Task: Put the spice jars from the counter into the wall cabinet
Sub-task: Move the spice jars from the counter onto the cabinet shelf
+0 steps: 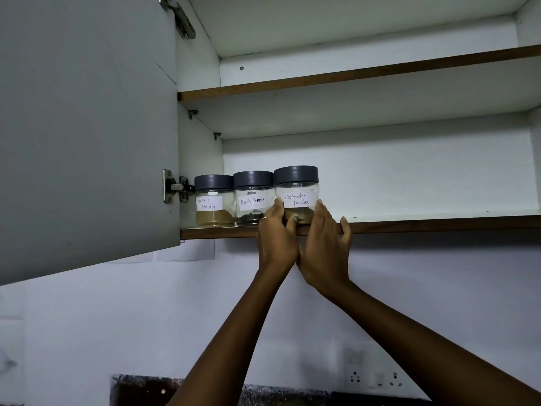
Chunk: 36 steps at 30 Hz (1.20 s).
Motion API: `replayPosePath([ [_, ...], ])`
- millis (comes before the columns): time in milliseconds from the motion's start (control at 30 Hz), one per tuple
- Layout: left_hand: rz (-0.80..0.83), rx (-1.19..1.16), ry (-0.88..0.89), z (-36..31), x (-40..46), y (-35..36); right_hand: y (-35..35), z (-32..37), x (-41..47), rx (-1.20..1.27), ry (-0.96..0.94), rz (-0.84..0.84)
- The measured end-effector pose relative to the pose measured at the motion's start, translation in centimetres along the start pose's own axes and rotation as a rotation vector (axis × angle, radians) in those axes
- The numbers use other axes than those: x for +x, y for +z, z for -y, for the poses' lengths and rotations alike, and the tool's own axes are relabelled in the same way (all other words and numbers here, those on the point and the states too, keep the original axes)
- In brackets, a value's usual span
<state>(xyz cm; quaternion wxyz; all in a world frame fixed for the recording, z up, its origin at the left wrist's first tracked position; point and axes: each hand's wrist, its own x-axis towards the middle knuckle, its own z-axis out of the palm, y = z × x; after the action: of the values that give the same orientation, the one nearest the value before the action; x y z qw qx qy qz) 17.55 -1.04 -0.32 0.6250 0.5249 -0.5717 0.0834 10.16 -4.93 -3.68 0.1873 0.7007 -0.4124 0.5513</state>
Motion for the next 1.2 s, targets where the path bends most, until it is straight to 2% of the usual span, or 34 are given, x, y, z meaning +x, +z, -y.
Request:
replayPosePath([
  [267, -0.03, 0.162, -0.024, 0.8, 0.4, 1.0, -1.0, -0.5, -0.2, -0.054, -0.052, 0.082],
  [433, -0.111, 0.021, -0.014, 0.4, -1.6, 1.0, -1.8, -0.6, -0.8, 0.017, -0.058, 0.08],
  [500, -0.179, -0.023, 0.063, 0.3, -3.1, 0.7, -2.5, -0.8, -1.3, 0.112, -0.06, 0.026],
  [600, -0.168, -0.12, 0.191, -0.1, -6.4, 0.6, -4.2, -1.8, -3.2, 0.239, -0.103, -0.013],
  [733, -0.013, -0.156, 0.269, -1.0, -11.0, 1.4, -7.2, -4.0, -7.0, 0.257, -0.186, 0.08],
  [833, 0.069, -0.171, 0.29, -1.7, -14.9, 2.1, -9.8, -6.1, -10.3, 0.263, -0.169, 0.16],
  [1000, 0.336, -0.203, 0.169, -1.1, -25.0, 5.6, -13.9, -11.5, -19.5, 0.206, 0.015, 0.322],
  [1200, 0.773, -0.287, -0.009, -1.7, -37.7, 10.9, -19.1, -19.4, -30.4, 0.095, 0.271, 0.717],
])
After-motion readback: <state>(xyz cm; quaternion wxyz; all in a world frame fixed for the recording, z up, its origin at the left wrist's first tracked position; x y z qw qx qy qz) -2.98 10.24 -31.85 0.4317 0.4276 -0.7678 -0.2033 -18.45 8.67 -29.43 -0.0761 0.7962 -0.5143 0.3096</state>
